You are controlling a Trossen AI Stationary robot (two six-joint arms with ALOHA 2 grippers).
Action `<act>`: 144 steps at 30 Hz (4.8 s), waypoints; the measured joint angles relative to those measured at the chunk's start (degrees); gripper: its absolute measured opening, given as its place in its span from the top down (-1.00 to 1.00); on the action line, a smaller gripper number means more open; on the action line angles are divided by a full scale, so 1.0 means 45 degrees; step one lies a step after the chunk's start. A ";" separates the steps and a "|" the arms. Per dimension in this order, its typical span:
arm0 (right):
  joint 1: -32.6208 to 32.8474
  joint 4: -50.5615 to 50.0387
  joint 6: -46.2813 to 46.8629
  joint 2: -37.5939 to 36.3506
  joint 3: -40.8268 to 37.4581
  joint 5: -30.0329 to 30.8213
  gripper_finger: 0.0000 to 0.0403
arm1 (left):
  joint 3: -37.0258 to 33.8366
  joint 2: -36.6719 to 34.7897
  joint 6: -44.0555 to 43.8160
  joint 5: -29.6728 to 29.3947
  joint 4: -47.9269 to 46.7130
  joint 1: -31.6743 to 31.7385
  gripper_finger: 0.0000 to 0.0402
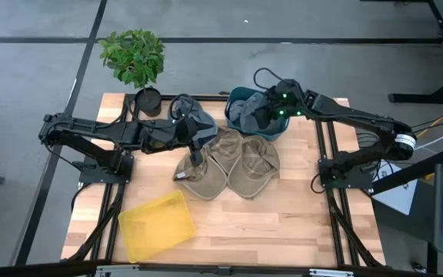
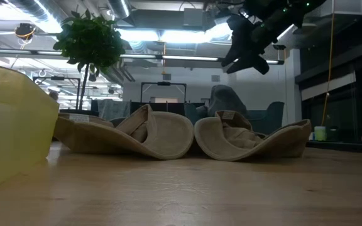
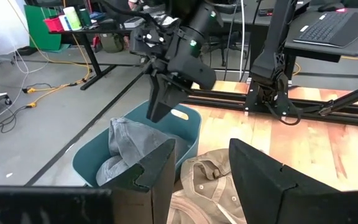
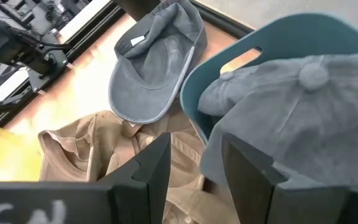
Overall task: Pick & Place hat
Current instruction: Put the bottom gray cap into the blue bin
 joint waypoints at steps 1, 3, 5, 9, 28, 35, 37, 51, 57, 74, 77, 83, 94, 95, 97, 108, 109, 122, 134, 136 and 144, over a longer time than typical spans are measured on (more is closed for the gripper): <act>0.0191 -0.0003 0.0200 0.0000 -0.0015 0.0244 0.30 | 0.0000 0.0002 0.0000 -0.0007 0.0000 0.0000 0.28; 0.0548 -0.0031 0.0432 0.0000 -0.0024 0.0606 0.30 | 0.0000 0.0001 0.0000 -0.0015 0.0000 0.0000 0.28; 0.0873 -0.0034 0.0766 0.0030 -0.0024 0.0873 0.30 | 0.0000 0.0001 0.0000 -0.0015 -0.0005 0.0000 0.28; 0.1352 0.0144 0.2137 0.0205 -0.0034 0.0940 0.30 | 0.0005 -0.0003 -0.0013 -0.0006 -0.0396 0.0000 0.28; 0.2508 0.0220 0.4170 0.1418 0.0254 0.4403 0.30 | 0.0005 -0.2104 -0.0902 -0.0335 -0.4946 0.0291 0.28; 0.3120 -0.1197 0.4422 0.1507 0.1035 0.6942 0.30 | 0.0005 -0.2747 -0.0563 -0.0659 -0.5921 0.0710 0.28; 0.3120 -0.0771 0.4762 0.1620 0.1045 0.6668 0.30 | 0.0005 -0.2748 -0.0259 -0.0620 -0.5967 0.0819 0.28; 0.3115 0.1169 0.5799 0.3960 0.1045 0.5501 0.30 | 0.0005 -0.2466 0.0675 -0.0228 -0.6042 0.1171 0.28; 0.3115 -0.0851 0.6302 0.4294 0.1045 0.7158 0.38 | 0.0005 -0.2461 0.0680 -0.0302 -0.6120 0.1171 0.28; 0.3110 -0.0700 0.4592 0.4806 0.1054 0.6333 0.72 | 0.0005 -0.2461 0.0799 -0.0684 -0.6100 0.1175 0.28; 0.3109 -0.0402 0.4565 0.5148 0.1054 0.5947 0.72 | 0.0005 -0.2461 0.0797 -0.0675 -0.6101 0.1175 0.28; 0.3110 0.0461 0.4363 0.5688 0.1054 0.5003 0.71 | 0.0005 -0.2461 0.0799 -0.0610 -0.6105 0.1175 0.28; 0.3000 0.1039 0.3542 0.4838 0.1054 0.4861 0.71 | 0.0005 -0.2461 0.0806 -0.0559 -0.6101 0.1175 0.28; 0.2972 0.1019 0.3551 0.4687 0.1054 0.4866 0.71 | 0.0005 -0.2463 0.0806 -0.0559 -0.6105 0.1175 0.28; 0.2959 0.0971 0.3562 0.4422 0.1054 0.4954 0.71 | 0.0005 -0.2463 0.0806 -0.0554 -0.6101 0.1175 0.28; 0.3013 0.0007 0.5012 0.2948 0.1049 0.3617 0.71 | 0.0005 -0.2461 0.0801 -0.0544 -0.6108 0.1175 0.28; 0.3013 -0.0202 0.5077 0.2948 0.1049 0.3479 0.71 | 0.0005 -0.2463 0.0801 -0.0547 -0.6104 0.1175 0.28; 0.3027 -0.0778 0.5506 0.3912 0.1045 0.2896 0.71 | 0.0005 -0.2465 0.0797 -0.0578 -0.6096 0.1175 0.28; 0.2716 -0.0758 0.4880 0.4430 0.1045 0.5629 0.71 | 0.0000 -0.2461 0.1033 -0.0651 -0.6091 0.1175 0.28; 0.2634 -0.0750 0.4895 0.4474 0.1045 0.5637 0.71 | 0.0000 -0.2461 0.0942 -0.0665 -0.6089 0.1175 0.28; 0.2202 -0.0586 0.4496 0.5357 0.1045 0.4663 0.71 | 0.0000 -0.2461 0.1283 -0.1336 -0.6082 0.1175 0.28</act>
